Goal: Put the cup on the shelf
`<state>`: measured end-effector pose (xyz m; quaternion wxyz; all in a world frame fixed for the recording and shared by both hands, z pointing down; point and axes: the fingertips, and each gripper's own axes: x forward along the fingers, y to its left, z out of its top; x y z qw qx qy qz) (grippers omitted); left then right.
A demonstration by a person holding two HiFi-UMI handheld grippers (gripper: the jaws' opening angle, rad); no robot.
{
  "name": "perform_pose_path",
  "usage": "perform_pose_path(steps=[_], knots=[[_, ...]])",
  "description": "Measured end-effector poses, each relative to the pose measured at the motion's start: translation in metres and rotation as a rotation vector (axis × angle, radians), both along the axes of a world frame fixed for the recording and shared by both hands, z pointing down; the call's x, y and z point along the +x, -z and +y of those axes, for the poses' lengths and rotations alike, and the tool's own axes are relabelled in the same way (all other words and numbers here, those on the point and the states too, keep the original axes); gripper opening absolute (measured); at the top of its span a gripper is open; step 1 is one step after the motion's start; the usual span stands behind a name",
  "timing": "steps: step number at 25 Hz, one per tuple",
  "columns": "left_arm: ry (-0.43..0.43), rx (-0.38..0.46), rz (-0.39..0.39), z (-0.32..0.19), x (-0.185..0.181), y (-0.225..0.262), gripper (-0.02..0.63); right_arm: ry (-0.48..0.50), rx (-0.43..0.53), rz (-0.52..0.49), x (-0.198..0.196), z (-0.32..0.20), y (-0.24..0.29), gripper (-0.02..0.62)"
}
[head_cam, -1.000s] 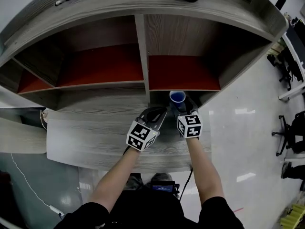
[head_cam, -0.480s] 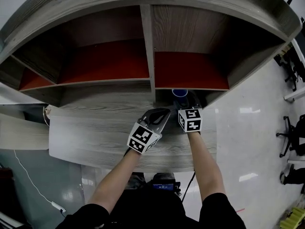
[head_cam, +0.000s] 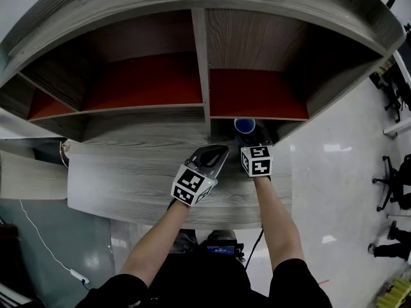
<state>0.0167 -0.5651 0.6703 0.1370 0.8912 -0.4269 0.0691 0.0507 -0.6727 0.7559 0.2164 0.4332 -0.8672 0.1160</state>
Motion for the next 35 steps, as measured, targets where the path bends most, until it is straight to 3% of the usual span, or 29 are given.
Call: perform_pose_path(steps=[8,12,17,25,28,35], knots=[[0.01,-0.008,-0.009,0.002,-0.003,0.001,0.002,0.002,-0.039,-0.001,0.002,0.004,-0.001,0.265],[0.027,-0.016,-0.001,0.004,-0.004,0.005,0.002,-0.01,-0.064,-0.006,0.01,0.012,0.002,0.305],[0.024,-0.022,0.0,0.011,-0.005,0.017,0.002,-0.018,-0.065,-0.02,0.021,0.025,0.022,0.307],[0.043,-0.029,0.015,0.028,-0.013,0.047,0.002,0.08,-0.018,-0.002,0.024,0.071,0.077,0.304],[0.04,-0.025,0.019,0.037,-0.013,0.06,0.002,0.099,-0.003,-0.018,0.026,0.091,0.102,0.288],[0.0,-0.007,0.029,0.06,-0.008,0.087,0.002,0.081,0.05,-0.075,0.034,0.13,0.156,0.185]])
